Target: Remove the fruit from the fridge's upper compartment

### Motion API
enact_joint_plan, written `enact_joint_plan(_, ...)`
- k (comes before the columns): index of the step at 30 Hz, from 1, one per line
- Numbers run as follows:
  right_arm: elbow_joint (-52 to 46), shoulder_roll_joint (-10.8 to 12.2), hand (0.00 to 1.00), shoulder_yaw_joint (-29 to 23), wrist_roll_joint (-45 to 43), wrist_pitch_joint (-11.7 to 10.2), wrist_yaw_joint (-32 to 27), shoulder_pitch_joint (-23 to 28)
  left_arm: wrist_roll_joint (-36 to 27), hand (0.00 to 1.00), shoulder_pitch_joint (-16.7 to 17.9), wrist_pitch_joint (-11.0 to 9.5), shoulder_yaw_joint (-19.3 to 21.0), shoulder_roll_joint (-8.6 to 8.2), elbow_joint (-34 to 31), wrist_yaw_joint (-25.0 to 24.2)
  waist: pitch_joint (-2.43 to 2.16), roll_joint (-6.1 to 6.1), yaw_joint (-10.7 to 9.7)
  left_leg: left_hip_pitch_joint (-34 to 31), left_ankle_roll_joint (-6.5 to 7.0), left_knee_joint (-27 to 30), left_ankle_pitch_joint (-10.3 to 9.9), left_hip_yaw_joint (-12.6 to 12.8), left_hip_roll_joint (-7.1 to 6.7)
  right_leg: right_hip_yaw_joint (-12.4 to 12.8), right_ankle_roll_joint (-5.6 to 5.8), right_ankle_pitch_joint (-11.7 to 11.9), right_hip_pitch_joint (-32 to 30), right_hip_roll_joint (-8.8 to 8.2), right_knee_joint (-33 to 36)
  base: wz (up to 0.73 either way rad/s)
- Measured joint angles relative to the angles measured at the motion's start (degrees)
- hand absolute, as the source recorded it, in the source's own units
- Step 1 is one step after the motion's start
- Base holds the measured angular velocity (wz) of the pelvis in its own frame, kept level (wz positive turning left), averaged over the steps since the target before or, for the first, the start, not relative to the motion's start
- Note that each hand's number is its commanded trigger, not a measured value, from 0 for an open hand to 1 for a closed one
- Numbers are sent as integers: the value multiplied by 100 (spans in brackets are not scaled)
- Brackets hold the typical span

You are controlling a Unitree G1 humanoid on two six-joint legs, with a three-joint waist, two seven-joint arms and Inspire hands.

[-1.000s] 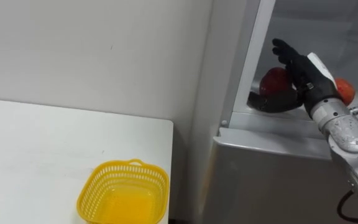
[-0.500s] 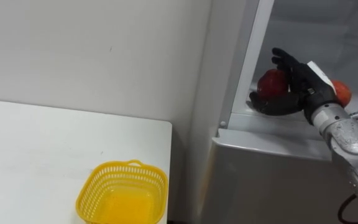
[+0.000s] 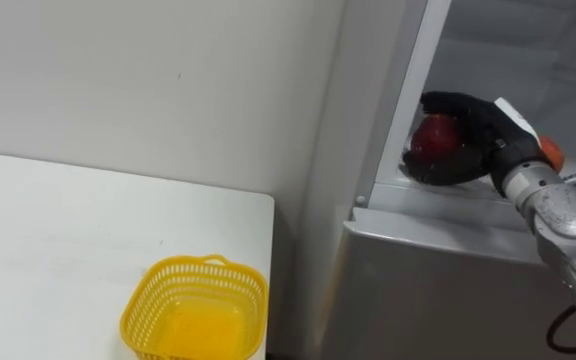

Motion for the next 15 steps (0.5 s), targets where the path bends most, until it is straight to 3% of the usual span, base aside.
enact_joint_plan(15,-23,-66,100,2,-337,-30,209,-13,-3,0,-117,-20,3,5,49,7,-14,-20,12,2,0,1,0,17,2,60,0,0,-4,4,-1,0)
